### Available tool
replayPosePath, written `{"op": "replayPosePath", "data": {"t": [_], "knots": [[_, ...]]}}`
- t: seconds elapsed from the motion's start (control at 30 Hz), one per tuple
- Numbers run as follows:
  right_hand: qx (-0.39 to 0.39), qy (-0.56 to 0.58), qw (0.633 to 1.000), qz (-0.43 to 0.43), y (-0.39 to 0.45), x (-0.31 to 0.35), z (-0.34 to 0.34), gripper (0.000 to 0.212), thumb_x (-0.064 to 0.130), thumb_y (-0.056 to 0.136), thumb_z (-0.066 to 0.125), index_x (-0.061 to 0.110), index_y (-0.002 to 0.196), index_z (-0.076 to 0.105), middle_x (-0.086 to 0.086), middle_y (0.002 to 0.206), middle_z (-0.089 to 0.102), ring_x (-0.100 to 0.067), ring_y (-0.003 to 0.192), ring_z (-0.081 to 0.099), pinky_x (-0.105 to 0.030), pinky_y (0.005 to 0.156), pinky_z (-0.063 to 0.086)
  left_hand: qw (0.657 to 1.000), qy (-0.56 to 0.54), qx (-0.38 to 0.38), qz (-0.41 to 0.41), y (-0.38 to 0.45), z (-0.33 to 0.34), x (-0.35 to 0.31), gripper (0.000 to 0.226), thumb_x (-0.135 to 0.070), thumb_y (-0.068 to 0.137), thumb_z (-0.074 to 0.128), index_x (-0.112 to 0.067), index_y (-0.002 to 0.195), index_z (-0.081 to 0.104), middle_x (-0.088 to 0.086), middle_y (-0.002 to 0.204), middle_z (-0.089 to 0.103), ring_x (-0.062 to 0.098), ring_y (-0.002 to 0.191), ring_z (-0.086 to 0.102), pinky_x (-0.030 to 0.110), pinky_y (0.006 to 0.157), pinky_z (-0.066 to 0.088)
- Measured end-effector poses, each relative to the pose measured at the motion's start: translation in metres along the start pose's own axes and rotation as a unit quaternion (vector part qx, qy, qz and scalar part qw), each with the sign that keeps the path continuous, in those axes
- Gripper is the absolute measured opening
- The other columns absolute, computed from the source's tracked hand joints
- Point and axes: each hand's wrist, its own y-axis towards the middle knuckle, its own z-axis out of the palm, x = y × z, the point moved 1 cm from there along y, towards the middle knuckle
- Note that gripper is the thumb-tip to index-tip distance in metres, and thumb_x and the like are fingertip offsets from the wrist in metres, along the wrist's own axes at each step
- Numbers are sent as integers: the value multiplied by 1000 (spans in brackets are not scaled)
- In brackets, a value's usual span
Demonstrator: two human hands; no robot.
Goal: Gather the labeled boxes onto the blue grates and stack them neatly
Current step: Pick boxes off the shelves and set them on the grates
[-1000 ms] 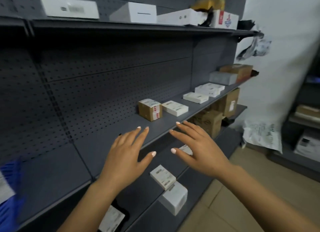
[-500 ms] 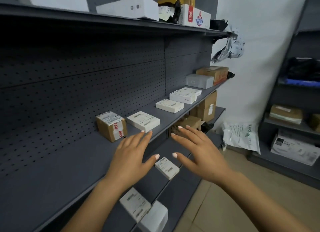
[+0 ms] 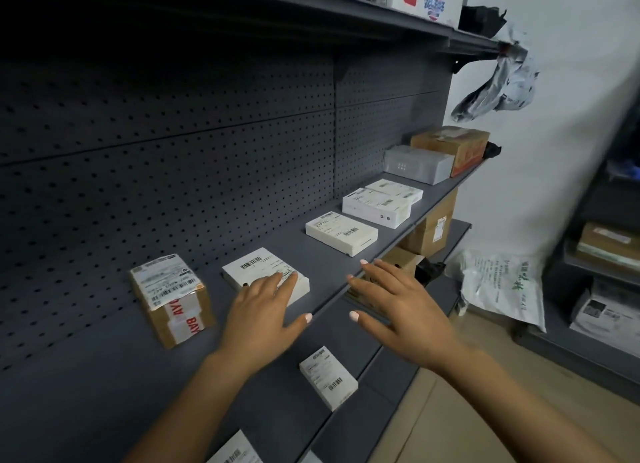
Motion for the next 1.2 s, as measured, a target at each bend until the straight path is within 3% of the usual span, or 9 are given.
{"op": "replayPosePath", "data": {"t": [0.2,0.47,0.63,0.73,0.8,0.97,1.07,1.2], "knots": [[11,15,999,-39,45,-65,26,56,60,92,32,31,140,42,-2,147,41,-24,139,31,-46,111,31,993,33,40,-102,50,34,1,76,-71,86,28,-30,149,15,-3,156,20,19,141,16,52,114,17],[31,48,990,-126,108,-151,52,54,58,92,36,27,134,50,-4,142,48,-26,134,39,-42,111,29,954,46,62,-290,98,64,-17,84,-84,77,21,-38,147,14,-9,157,14,20,144,7,68,107,11],[42,71,982,-172,139,-189,64,55,58,91,37,25,131,54,-4,140,50,-26,132,41,-44,109,31,938,80,45,-333,108,73,-26,77,-75,85,25,-36,149,7,-11,158,9,17,145,3,66,107,12],[67,78,977,-189,156,-204,75,55,57,89,40,26,133,53,-4,141,48,-27,133,40,-45,110,32,934,88,32,-344,111,75,-28,84,-78,77,14,-35,149,11,-11,158,13,16,145,7,64,108,13],[88,75,975,-191,167,-209,82,60,61,88,36,28,135,51,-2,144,46,-26,135,37,-42,112,28,934,99,26,-343,111,77,-29,95,-79,66,3,-34,149,15,-11,158,16,16,145,10,62,108,15],[144,82,967,-196,191,-208,99,97,87,72,1,32,144,35,0,155,25,-24,145,14,-41,116,12,933,97,2,-346,109,80,-28,89,-83,70,18,-37,145,31,-9,152,32,18,143,23,65,105,20],[187,60,963,-184,203,-204,109,107,92,59,-7,39,148,15,5,159,6,-21,146,-6,-46,118,5,923,96,17,-372,108,80,-30,86,-88,69,19,-49,145,18,-11,157,19,20,146,10,64,108,15],[219,41,959,-174,209,-197,122,114,95,51,-10,40,148,10,5,160,0,-21,145,-10,-52,116,7,911,88,33,-401,108,79,-32,84,-90,68,17,-55,143,4,-14,158,8,20,146,2,54,109,23]]}}
